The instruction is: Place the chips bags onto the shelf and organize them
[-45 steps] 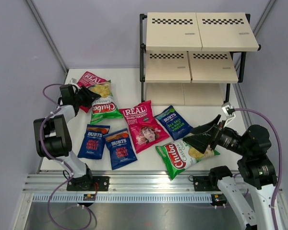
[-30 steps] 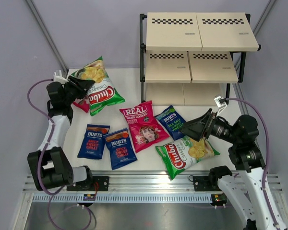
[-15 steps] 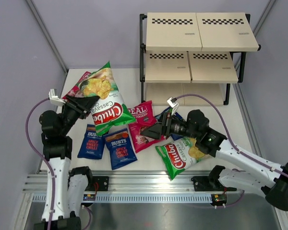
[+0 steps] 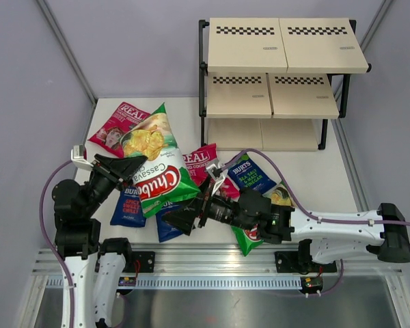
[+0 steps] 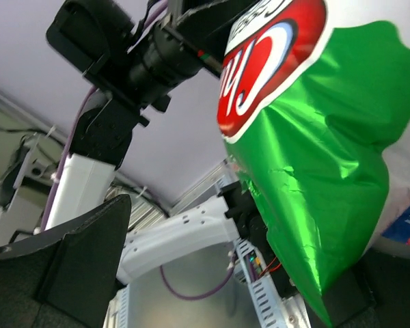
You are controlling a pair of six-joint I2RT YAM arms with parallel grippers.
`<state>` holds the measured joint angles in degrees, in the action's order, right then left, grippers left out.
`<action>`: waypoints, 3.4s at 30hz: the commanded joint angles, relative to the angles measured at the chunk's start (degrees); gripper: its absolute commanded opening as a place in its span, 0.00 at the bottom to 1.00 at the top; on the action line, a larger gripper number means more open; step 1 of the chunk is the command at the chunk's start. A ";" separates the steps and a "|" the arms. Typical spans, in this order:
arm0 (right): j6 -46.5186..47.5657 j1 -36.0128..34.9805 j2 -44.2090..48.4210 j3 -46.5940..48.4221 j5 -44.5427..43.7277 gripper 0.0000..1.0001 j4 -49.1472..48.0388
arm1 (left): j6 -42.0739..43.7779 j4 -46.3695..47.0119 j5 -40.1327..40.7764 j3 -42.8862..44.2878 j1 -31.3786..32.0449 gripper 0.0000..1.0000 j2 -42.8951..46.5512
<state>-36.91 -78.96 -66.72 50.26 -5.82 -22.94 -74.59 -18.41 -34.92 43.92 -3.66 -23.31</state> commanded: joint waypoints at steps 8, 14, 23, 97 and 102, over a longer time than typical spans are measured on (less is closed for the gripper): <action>4.83 -1.37 2.11 -0.24 -24.76 1.00 -2.81 | -4.33 3.29 -2.88 4.77 1.64 0.19 0.28; 8.87 -1.20 5.01 -1.48 -27.22 0.99 -2.99 | -4.69 4.79 -3.76 6.35 1.82 0.19 -1.21; 13.08 -1.20 4.67 -0.08 -19.67 0.99 -7.55 | -5.49 7.08 -5.07 8.28 3.31 0.20 -1.47; -5.96 29.97 30.07 -16.51 -4.84 0.13 2.38 | 53.23 -13.67 10.48 2.05 7.26 0.99 -12.03; -10.99 36.85 27.70 -15.99 1.68 0.13 0.70 | 53.49 -13.58 9.17 0.55 7.26 0.99 -11.06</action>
<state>-43.42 -44.84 -38.04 31.40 -10.68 -17.12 -22.70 -34.44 -24.21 44.51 3.64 -35.66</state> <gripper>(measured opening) 0.436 0.988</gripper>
